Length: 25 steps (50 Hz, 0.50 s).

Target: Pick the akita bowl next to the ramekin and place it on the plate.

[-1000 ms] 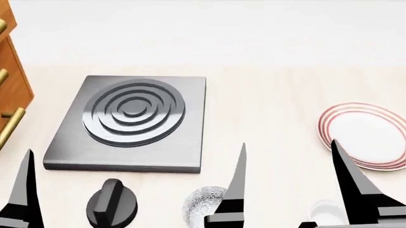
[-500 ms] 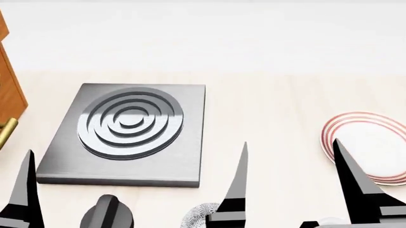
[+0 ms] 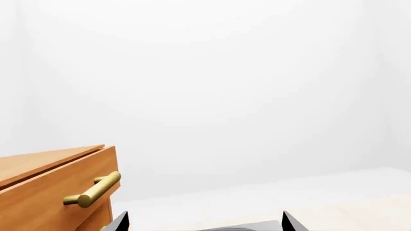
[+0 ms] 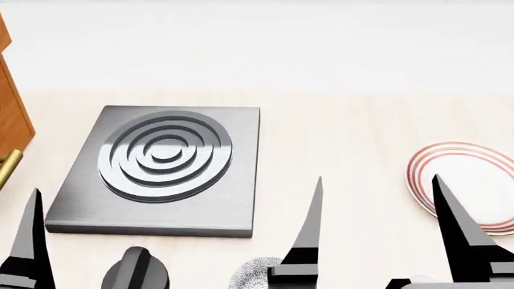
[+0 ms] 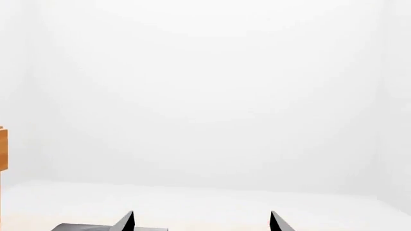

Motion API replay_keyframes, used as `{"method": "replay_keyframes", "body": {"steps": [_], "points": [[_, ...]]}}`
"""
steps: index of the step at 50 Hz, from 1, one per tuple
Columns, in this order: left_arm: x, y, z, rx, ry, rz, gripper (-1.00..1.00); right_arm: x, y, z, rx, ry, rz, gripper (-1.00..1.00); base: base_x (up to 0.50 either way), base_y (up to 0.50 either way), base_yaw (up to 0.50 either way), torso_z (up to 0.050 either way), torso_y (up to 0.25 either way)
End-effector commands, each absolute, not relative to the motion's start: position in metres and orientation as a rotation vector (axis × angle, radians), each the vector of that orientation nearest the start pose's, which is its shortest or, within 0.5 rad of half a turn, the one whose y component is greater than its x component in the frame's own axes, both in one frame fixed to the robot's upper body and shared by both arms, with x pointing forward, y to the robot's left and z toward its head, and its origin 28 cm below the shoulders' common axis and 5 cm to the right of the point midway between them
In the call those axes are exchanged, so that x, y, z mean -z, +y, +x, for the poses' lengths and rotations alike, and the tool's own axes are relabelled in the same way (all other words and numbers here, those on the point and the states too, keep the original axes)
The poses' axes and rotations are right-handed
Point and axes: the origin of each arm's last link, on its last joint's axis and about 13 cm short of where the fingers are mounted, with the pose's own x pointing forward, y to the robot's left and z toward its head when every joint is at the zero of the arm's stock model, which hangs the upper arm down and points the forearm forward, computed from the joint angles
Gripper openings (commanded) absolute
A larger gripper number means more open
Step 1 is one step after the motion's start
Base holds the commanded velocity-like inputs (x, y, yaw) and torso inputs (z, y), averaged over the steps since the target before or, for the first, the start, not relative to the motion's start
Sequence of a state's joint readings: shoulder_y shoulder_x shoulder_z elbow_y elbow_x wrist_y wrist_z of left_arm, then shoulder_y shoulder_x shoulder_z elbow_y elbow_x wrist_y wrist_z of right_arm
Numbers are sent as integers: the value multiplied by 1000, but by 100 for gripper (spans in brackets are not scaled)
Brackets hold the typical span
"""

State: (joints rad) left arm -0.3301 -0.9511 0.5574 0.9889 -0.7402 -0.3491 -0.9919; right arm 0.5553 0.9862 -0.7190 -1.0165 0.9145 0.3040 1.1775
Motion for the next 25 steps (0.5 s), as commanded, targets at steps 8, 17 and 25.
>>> {"method": "replay_keyframes", "body": {"steps": [8, 17, 25], "points": [[-187, 221, 151, 30, -321, 109, 100, -204, -98, 146, -29, -303, -47, 100, 0, 0, 0, 0, -80], [-187, 221, 150, 33, -321, 112, 100, -202, -98, 145, -39, -297, -44, 100, 0, 0, 0, 0, -117], [-187, 220, 151, 38, -318, 111, 100, -203, -97, 147, -50, -293, -44, 100, 0, 0, 0, 0, -121]]}}
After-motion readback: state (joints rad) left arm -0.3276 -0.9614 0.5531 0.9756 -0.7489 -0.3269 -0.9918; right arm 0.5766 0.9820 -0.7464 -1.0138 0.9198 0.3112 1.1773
